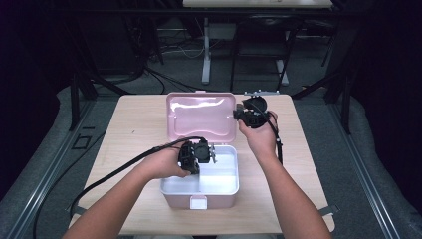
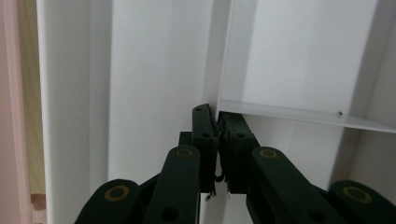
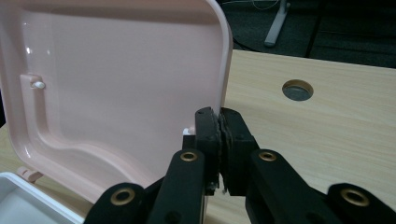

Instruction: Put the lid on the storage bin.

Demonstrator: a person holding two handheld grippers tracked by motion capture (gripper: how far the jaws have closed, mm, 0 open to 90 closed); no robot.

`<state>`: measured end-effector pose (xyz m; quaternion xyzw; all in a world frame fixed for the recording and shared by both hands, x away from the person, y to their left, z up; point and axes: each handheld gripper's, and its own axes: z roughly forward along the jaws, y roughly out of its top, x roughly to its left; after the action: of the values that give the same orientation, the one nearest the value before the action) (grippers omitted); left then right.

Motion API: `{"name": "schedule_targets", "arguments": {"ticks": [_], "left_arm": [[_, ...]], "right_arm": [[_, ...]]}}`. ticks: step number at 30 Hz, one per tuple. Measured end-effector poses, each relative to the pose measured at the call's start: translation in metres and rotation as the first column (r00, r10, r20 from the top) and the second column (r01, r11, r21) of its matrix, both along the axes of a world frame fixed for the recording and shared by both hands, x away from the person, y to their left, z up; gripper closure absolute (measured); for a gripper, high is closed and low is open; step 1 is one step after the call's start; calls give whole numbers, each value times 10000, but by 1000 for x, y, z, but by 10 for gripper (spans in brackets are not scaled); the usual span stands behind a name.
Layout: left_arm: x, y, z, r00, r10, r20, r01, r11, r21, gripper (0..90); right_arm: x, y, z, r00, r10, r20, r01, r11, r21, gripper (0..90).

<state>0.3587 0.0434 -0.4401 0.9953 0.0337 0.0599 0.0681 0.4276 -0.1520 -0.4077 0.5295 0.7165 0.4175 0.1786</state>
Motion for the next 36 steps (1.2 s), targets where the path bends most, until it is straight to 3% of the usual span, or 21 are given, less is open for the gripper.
{"name": "schedule_targets", "arguments": {"ticks": [9,15,19,21,22,24,26,29,31,32,36], "left_arm": [[1,4,3,9974,667,260,-667,9978,-22,725],[-3,14,20,9926,1156,380,-1126,9908,-745,652],[-4,30,35,9825,1721,708,-1607,9766,-1429,632],[-2,41,39,9700,2369,546,-2194,9498,-2230,653],[-1,44,40,9651,2545,613,-2343,9443,-2310,656],[3,53,40,9502,3040,680,-2766,9238,-2646,655],[7,62,40,9352,3491,604,-3156,8983,-3057,655],[14,75,40,8982,4365,531,-3877,8432,-3723,646],[19,85,41,8699,4915,418,-4301,7972,-4236,635],[21,89,41,8524,5217,346,-4535,7707,-4476,634],[28,103,44,8059,5920,127,-5064,7002,-5033,634]], "right_arm": [[0,1,0,9999,-144,71,145,9999,-73,871],[-1,1,1,9999,-123,99,123,9999,-81,871],[-1,1,1,9998,-136,171,136,9999,-16,871],[-2,1,1,9998,-129,159,129,9999,7,871],[-2,1,1,9998,-114,156,114,9999,14,871],[-2,0,1,9998,-124,147,124,9999,2,871],[-2,0,2,10000,16,2,-16,10000,20,872],[-3,1,2,9998,-150,88,151,9999,-60,872],[-3,1,2,9999,-143,97,143,9999,-59,872],[-3,1,2,9998,-140,104,140,9999,-55,872],[-3,1,2,9999,-112,120,112,9999,-37,871]]}}
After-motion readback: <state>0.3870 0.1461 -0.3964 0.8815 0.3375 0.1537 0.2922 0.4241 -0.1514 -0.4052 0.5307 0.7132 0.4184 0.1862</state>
